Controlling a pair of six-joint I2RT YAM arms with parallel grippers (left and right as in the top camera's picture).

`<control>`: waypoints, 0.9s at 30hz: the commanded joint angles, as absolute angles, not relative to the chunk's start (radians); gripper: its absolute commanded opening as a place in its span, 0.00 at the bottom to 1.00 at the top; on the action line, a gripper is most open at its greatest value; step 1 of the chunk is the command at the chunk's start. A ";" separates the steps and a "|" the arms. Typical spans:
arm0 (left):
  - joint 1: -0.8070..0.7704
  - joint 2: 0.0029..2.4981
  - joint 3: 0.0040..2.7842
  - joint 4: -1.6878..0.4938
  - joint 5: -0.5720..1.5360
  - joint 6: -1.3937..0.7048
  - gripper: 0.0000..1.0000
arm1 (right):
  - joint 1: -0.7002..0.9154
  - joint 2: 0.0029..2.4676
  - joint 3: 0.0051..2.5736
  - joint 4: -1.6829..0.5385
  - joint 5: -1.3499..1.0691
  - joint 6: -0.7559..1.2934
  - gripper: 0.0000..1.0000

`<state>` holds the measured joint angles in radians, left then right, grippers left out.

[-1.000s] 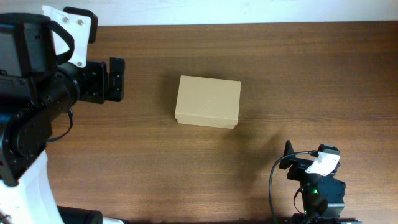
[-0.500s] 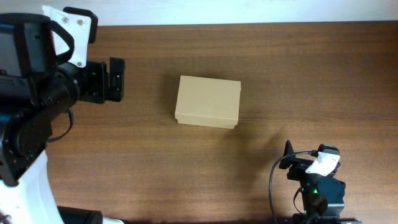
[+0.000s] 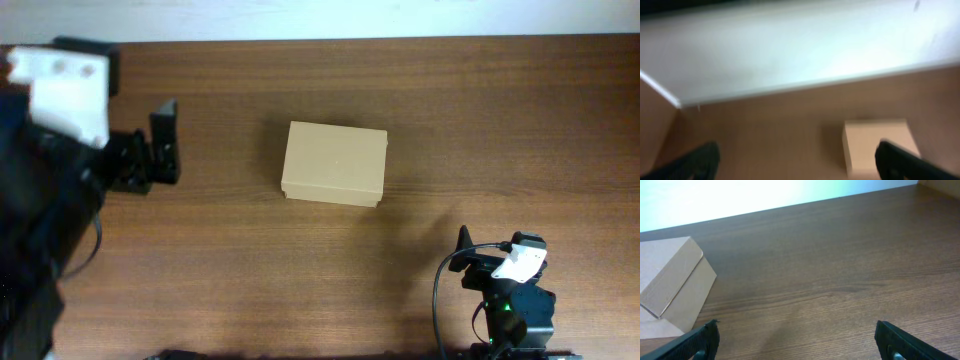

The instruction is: Pack container

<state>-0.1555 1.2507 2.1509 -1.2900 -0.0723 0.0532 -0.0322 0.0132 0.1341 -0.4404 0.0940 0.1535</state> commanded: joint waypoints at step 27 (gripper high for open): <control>0.011 0.342 0.666 -0.485 -0.102 0.069 1.00 | -0.041 0.002 0.127 -0.440 0.113 0.151 0.99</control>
<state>0.0063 0.3927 0.7471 -0.5175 -0.0914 0.0532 -0.0322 0.0128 0.1337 -0.4400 0.0975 0.1535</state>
